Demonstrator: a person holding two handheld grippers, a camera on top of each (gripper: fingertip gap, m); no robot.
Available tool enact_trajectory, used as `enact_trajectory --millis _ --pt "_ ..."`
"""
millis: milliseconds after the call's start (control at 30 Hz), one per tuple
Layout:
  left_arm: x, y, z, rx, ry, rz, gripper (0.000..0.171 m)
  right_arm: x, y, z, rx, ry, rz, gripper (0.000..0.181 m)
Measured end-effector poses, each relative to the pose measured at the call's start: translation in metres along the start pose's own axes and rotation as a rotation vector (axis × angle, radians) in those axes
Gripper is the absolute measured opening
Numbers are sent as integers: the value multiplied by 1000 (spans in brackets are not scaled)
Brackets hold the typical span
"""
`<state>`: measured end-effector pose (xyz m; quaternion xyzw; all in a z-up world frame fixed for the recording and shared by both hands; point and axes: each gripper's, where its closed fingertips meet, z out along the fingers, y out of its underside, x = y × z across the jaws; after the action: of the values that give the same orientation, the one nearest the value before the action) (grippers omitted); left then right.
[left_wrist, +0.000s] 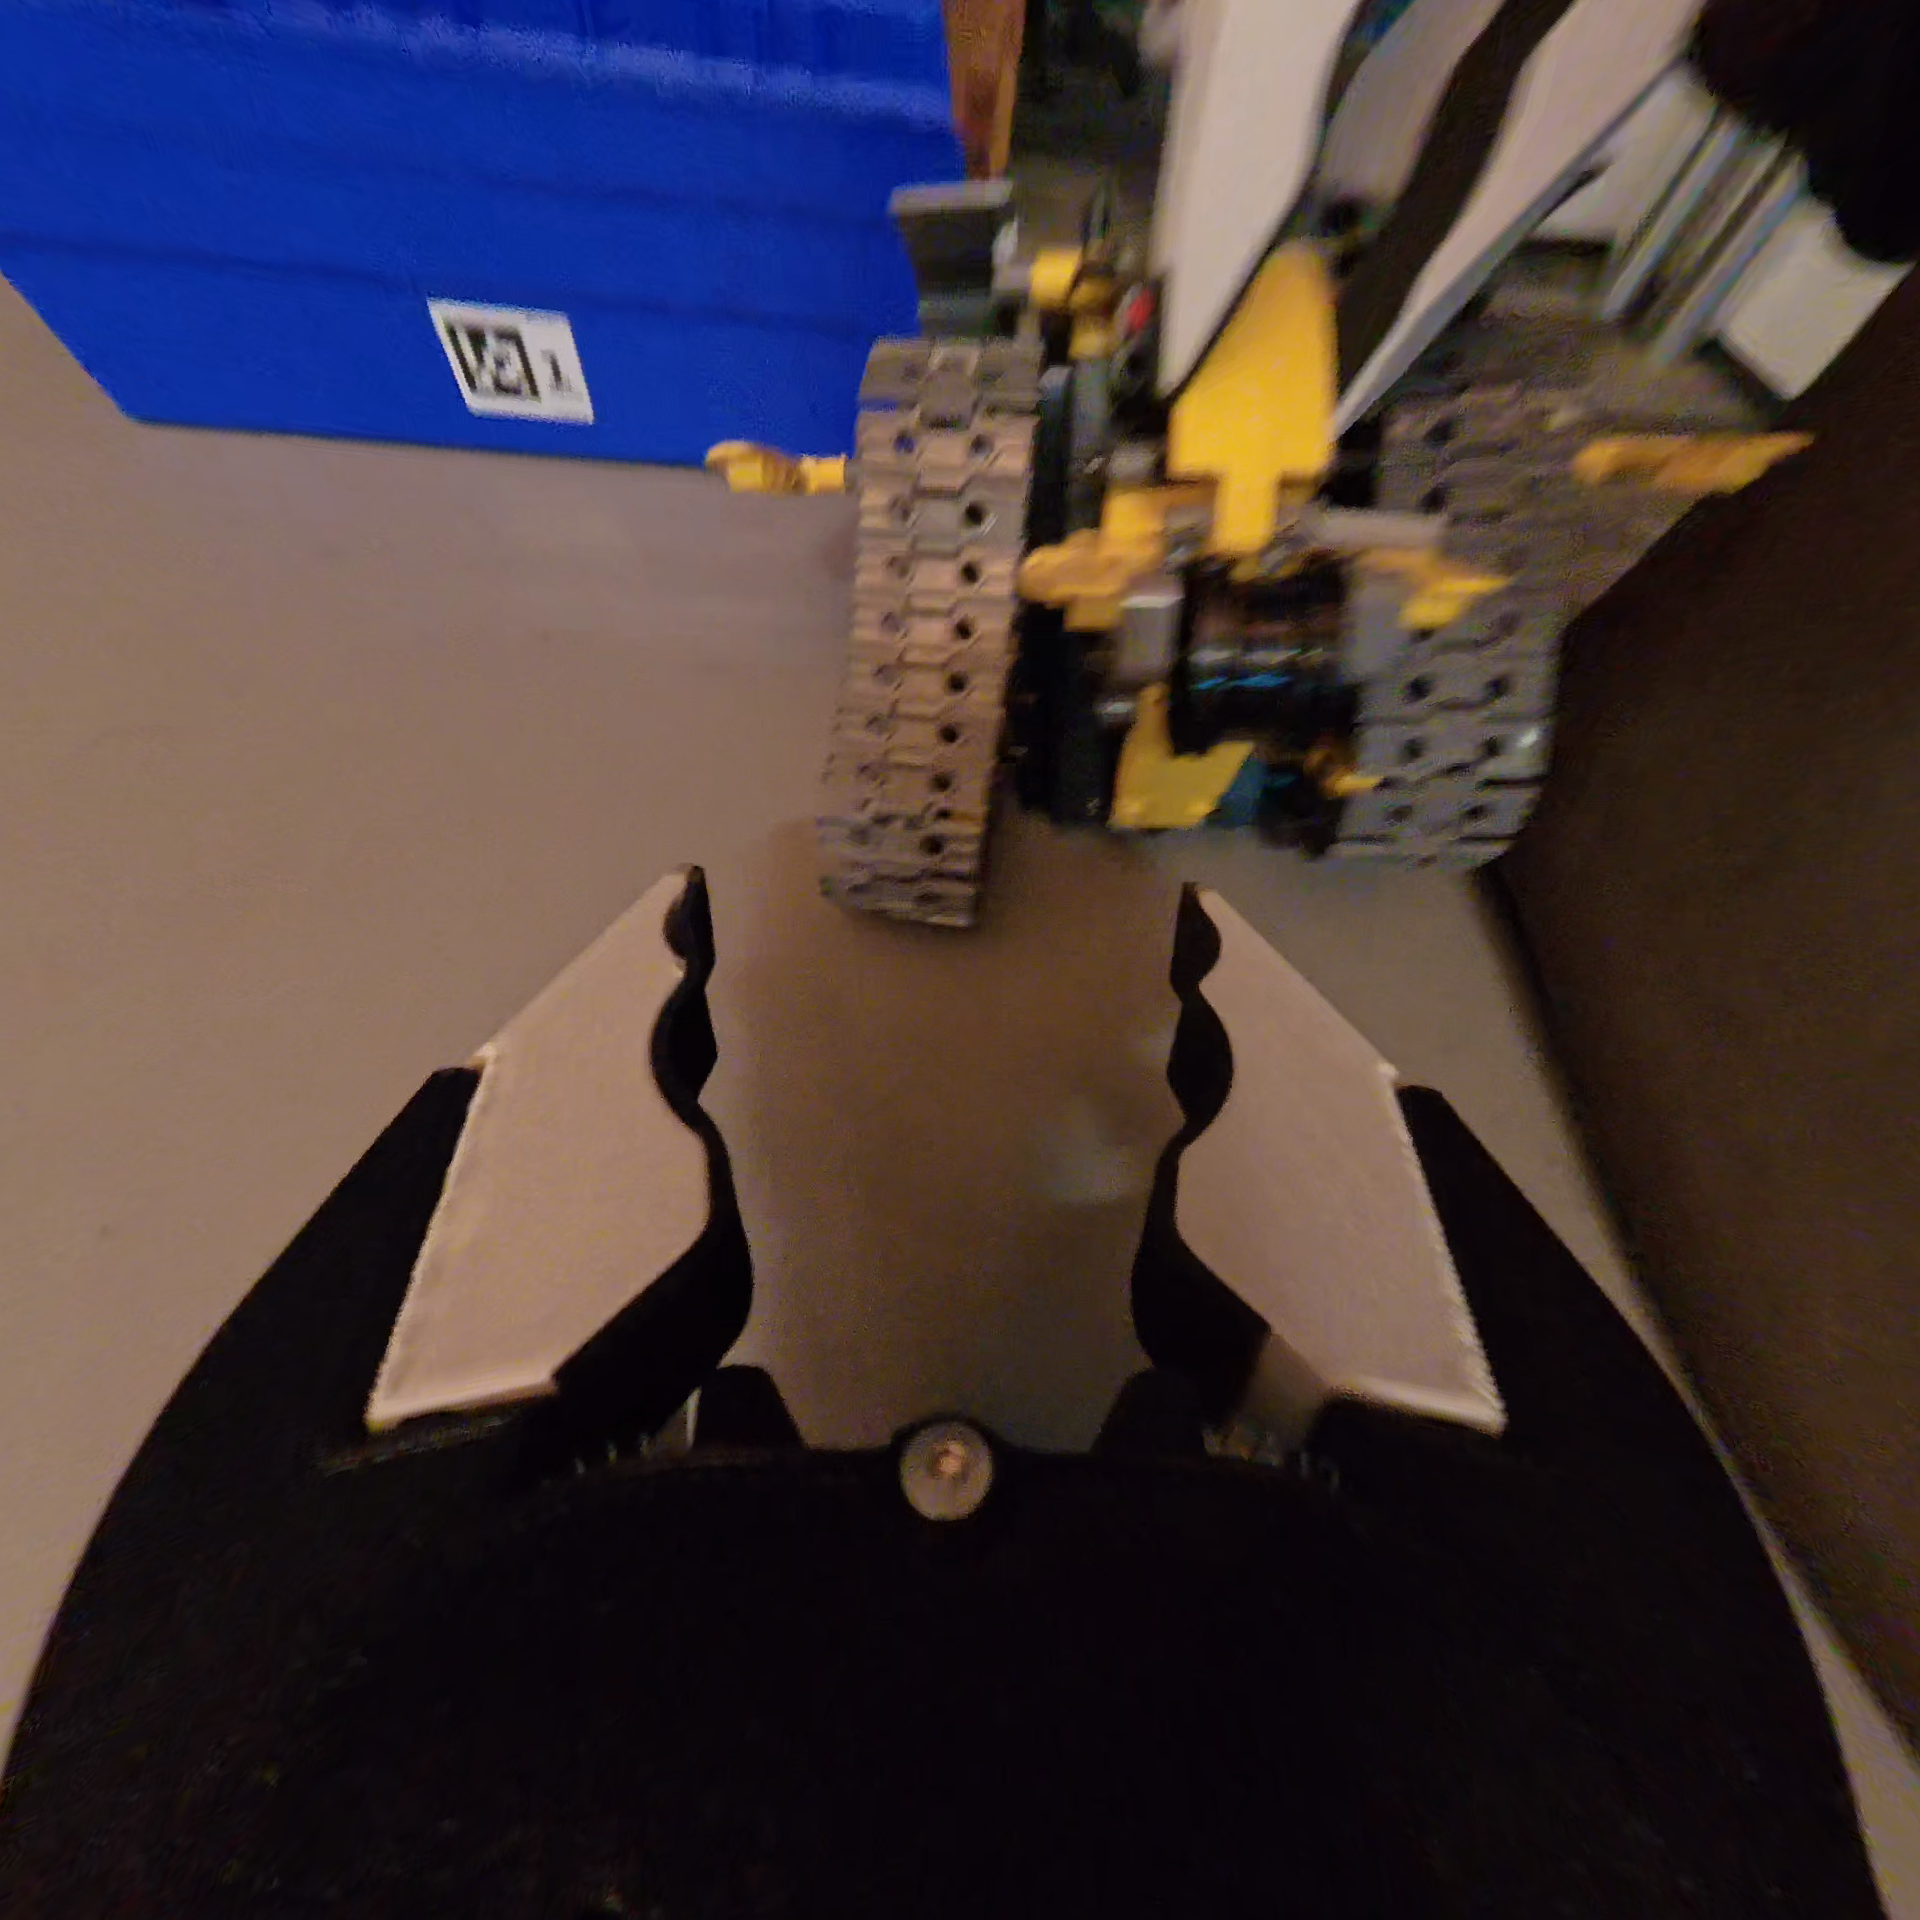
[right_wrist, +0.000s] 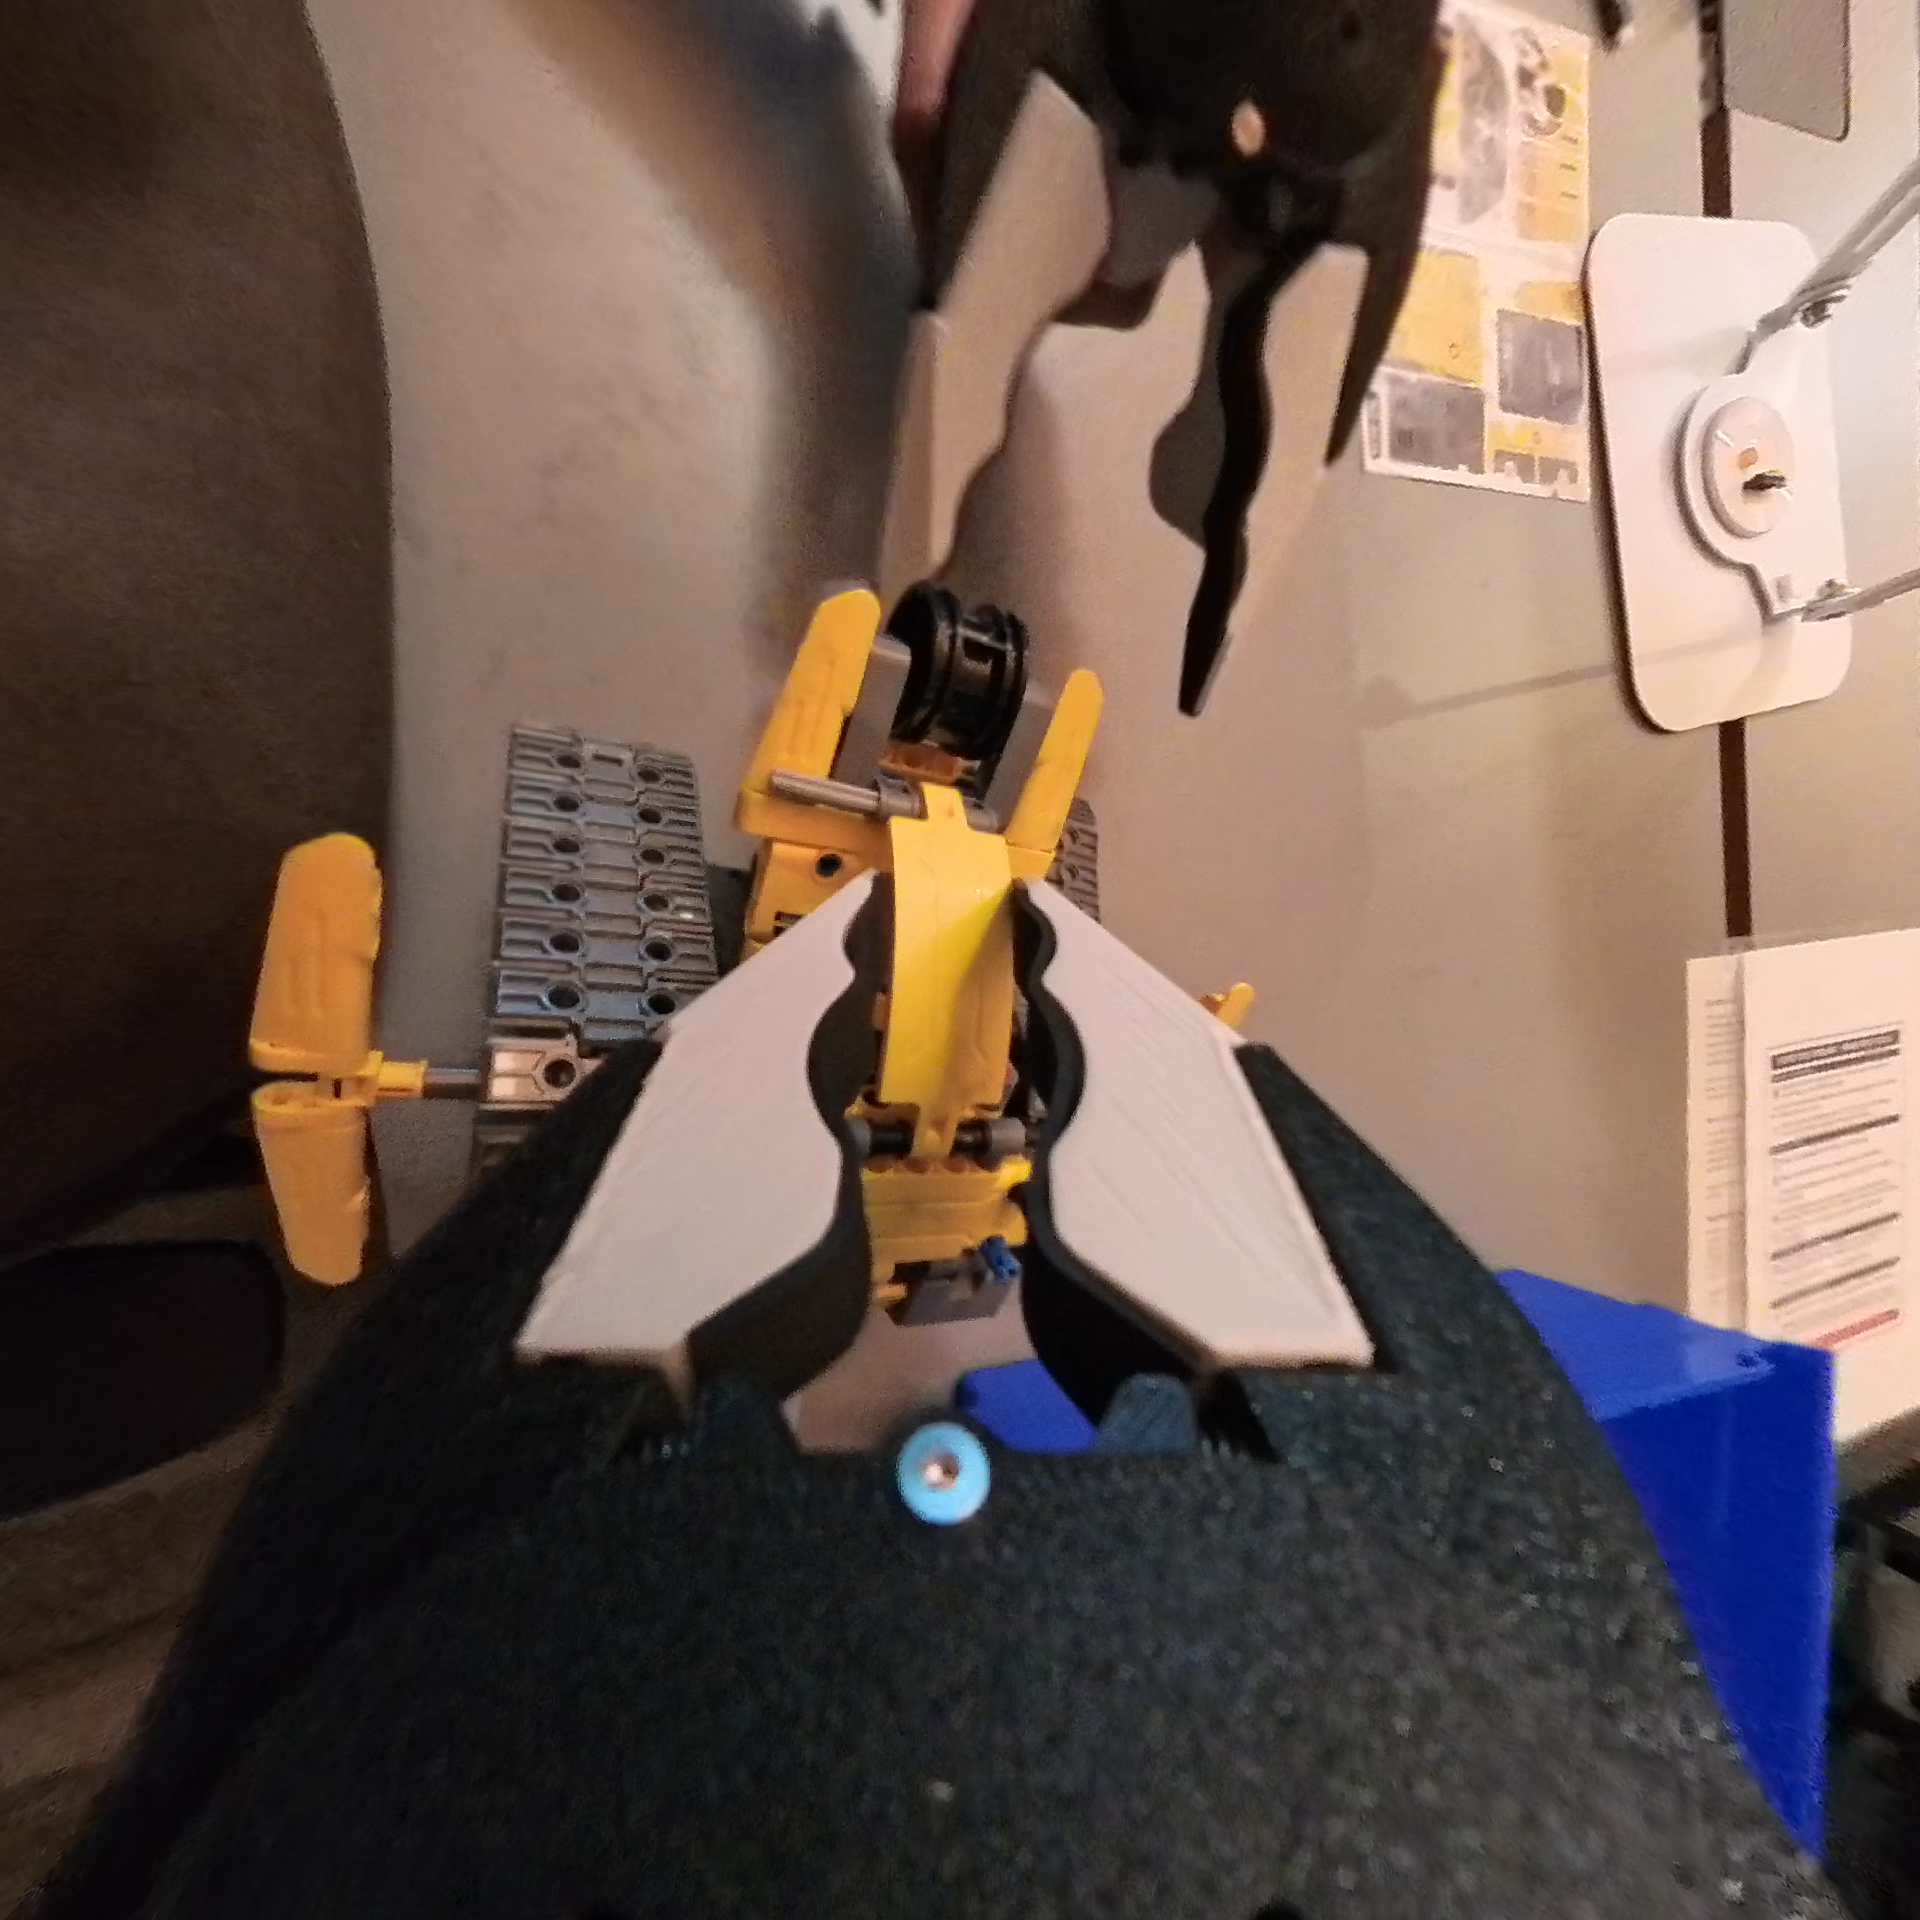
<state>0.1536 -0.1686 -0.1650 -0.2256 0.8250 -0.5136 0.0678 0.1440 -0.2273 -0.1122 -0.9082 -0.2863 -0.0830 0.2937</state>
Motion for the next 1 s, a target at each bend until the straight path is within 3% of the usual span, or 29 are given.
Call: enact_trajectory --millis 133,233,367,467,533,1000 --pt "37 -29 -16 220 20 -14 106 1 -9 2 48 -31 60 22" --pt "51 -44 -11 288 18 -1 113 1 -14 5 41 -36 41 22" --pt "48 -52 8 261 -19 34 108 1 -16 7 27 -35 26 22" --pt "48 -53 19 235 -9 70 95 1 -13 6 22 -28 29 21" --pt "47 -53 23 227 -15 94 77 0 -6 6 -11 -27 28 21" --pt "45 -55 26 249 -40 105 75 2 -3 0 36 -2 36 22"
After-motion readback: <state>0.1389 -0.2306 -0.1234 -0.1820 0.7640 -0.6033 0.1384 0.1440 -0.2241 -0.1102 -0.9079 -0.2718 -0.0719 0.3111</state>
